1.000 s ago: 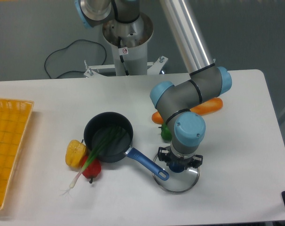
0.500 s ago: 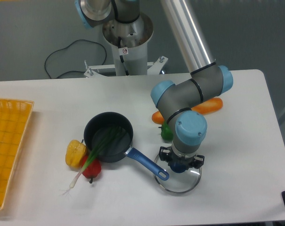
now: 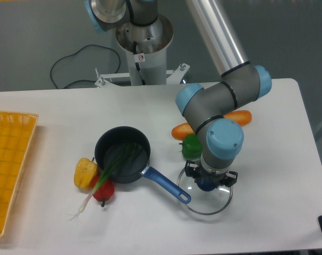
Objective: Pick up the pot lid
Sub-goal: 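Lift the glass lid by its knob up off the table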
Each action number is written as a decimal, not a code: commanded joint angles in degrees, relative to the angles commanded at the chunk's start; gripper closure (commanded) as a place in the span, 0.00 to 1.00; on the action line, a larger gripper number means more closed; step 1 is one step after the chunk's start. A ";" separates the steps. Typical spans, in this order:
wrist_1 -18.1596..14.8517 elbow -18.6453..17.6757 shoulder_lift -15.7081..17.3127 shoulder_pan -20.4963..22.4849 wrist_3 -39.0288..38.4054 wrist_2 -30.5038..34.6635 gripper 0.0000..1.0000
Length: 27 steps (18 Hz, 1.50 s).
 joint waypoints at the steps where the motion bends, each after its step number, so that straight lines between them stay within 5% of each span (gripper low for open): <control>1: -0.79 0.00 0.35 0.18 0.88 0.00 0.56; 15: -4.58 -2.02 6.42 1.50 18.36 0.18 0.56; 27: -4.58 -4.66 10.37 -1.05 21.01 0.09 0.56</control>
